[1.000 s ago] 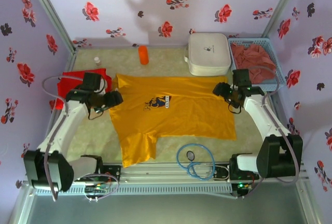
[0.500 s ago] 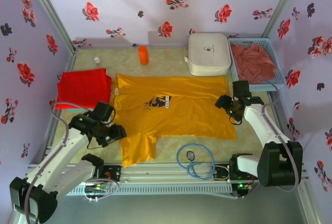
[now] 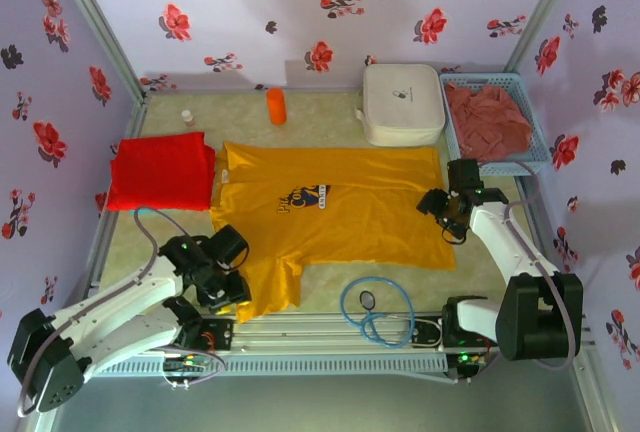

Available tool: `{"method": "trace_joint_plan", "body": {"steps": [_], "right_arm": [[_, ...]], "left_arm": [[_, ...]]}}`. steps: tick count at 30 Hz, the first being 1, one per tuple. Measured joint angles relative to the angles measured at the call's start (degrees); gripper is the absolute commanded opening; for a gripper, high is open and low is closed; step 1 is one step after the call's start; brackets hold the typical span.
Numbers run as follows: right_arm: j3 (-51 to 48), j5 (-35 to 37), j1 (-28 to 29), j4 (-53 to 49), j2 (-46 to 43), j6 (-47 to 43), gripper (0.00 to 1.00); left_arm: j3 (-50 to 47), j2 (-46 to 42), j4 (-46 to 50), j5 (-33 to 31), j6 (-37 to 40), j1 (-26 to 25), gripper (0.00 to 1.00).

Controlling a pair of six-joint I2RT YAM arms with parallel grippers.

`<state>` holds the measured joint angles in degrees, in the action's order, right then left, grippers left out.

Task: Fold and stack the t-shirts

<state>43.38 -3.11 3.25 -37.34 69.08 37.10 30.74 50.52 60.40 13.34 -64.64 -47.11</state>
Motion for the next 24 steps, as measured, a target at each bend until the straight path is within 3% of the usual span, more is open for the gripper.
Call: {"method": "trace_joint_plan", "body": {"steps": [6, 14, 20, 24], "right_arm": [[-0.5, 0.0, 0.0, -0.3, 0.0, 0.4, 0.74], [-1.1, 1.4, 0.0, -2.1, 0.0, 1.1, 0.7], [-2.7, 1.7, 0.0, -4.7, -2.1, 2.6, 0.66], [-3.6, 1.9, 0.0, -7.5, -4.5, 4.1, 0.65]], "left_arm": [[-4.0, 2.4, -6.3, 0.9, -5.6, -3.2, 0.4], [-5.0, 7.7, -12.2, 1.1, -7.5, -4.8, 0.41], [-4.8, 8.0, -11.3, 1.3, -6.9, -5.0, 0.57], [-2.0, 9.5, -8.3, 1.3, -5.6, -5.1, 0.58]]}}
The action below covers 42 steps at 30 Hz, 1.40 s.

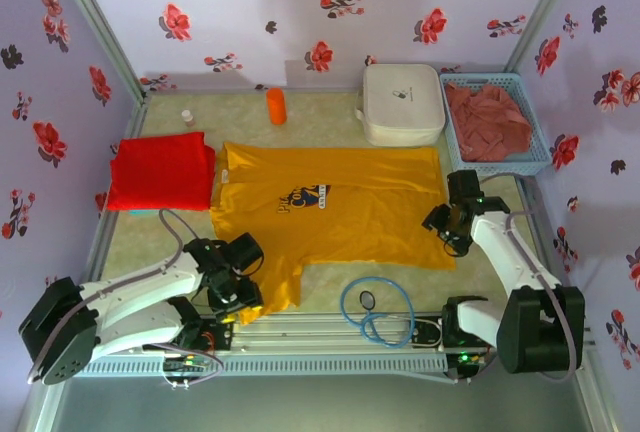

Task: Fold and stack the t-shirts

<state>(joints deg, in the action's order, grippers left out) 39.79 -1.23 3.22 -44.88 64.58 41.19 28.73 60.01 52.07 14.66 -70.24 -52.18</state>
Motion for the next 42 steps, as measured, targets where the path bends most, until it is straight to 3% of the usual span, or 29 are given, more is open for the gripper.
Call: {"method": "trace_joint_plan", "body": {"steps": [15, 23, 36, 42], "right_arm": [[-3.7, 1.0, 0.2, -6.4, -4.9, 4.1, 0.64], [-7.1, 0.6, 0.4, -6.5, -5.0, 6.0, 0.6], [-11.8, 0.4, 0.8, 0.2, -1.3, 9.0, 0.4], [-11.8, 1.2, 0.9, -0.2, -1.3, 9.1, 0.3]], "left_arm": [[0.9, 3.3, 0.2, 0.1, 1.4, -0.5, 0.5], [0.7, 9.5, -4.6, 1.6, 1.6, -0.8, 0.33], [0.6, 9.0, -5.4, 3.0, 1.4, -0.8, 0.01], [1.1, 8.9, -5.1, 2.1, 1.4, -0.8, 0.0]]}}
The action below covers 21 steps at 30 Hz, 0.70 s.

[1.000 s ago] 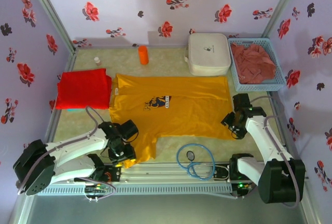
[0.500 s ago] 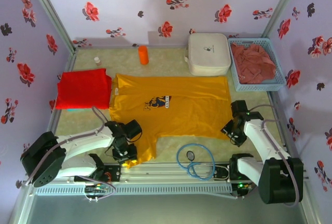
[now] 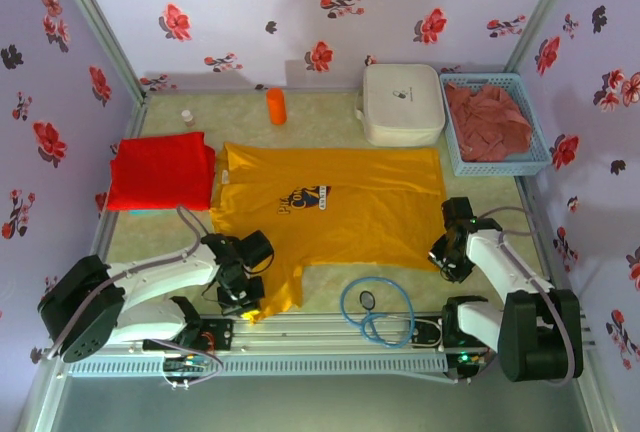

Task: Fold and stack the t-shirts

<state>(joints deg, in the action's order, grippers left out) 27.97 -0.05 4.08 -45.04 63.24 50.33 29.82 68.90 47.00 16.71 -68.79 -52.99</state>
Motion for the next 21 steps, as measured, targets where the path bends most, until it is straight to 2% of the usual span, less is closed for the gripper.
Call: {"method": "trace_joint_plan", "body": {"steps": [2, 4, 6, 9, 15, 21], "right_arm": [[0.0, 0.1, 0.0, 0.0, 0.1, 0.1, 0.28], [0.0, 0.1, 0.0, 0.0, 0.1, 0.0, 0.2], [0.0, 0.4, 0.0, 0.0, 0.1, 0.2, 0.15], [0.3, 0.6, 0.0, 0.2, 0.4, -0.3, 0.0], [2.3, 0.1, 0.0, 1.5, 3.3, -1.1, 0.0], [4.4, -2.6, 0.1, 5.6, 5.0, -1.7, 0.0]], "left_arm": [[0.9, 0.0, 0.4, -0.9, 0.2, 0.0, 0.0], [2.2, 0.0, 0.9, -1.6, 0.4, 0.0, 0.0], [3.9, 0.0, 1.6, -2.1, 0.6, 0.0, 0.0], [7.0, -0.1, 2.9, -2.8, 1.0, 0.1, 0.0], [13.7, -1.4, 7.1, -4.7, 1.8, 1.1, 0.0], [19.0, -1.6, 9.8, -6.0, 5.2, 7.0, 0.0]]}}
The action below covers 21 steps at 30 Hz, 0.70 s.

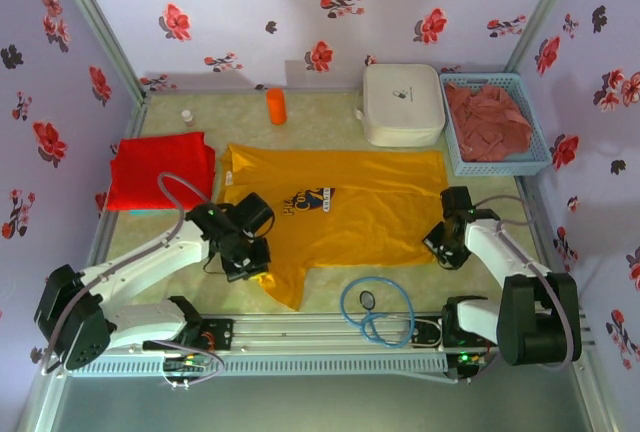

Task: Fold and stack the t-shirts

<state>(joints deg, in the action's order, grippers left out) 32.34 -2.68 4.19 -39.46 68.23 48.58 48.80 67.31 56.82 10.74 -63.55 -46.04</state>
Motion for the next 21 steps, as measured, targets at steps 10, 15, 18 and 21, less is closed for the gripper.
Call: {"method": "trace_joint_plan", "body": {"steps": [10, 15, 18, 21], "right_arm": [[8.1, -1.0, -0.1, 0.5, 3.5, -2.4, 0.0], [11.0, -2.2, -2.0, 0.4, 5.9, -3.4, 0.0], [12.8, -2.9, -3.2, 0.4, 8.2, -4.0, 0.0], [14.5, -3.7, -4.1, 0.5, 9.7, -4.7, 0.0]], "left_arm": [[9.6, 4.2, 2.1, -1.8, 10.1, 10.1, 0.0], [15.5, 6.7, 3.5, -2.7, 16.0, 15.3, 0.0], [19.4, 8.5, 4.1, -3.1, 19.5, 18.3, 0.0], [23.6, 11.3, 4.7, -3.3, 22.7, 20.5, 0.0]]}}
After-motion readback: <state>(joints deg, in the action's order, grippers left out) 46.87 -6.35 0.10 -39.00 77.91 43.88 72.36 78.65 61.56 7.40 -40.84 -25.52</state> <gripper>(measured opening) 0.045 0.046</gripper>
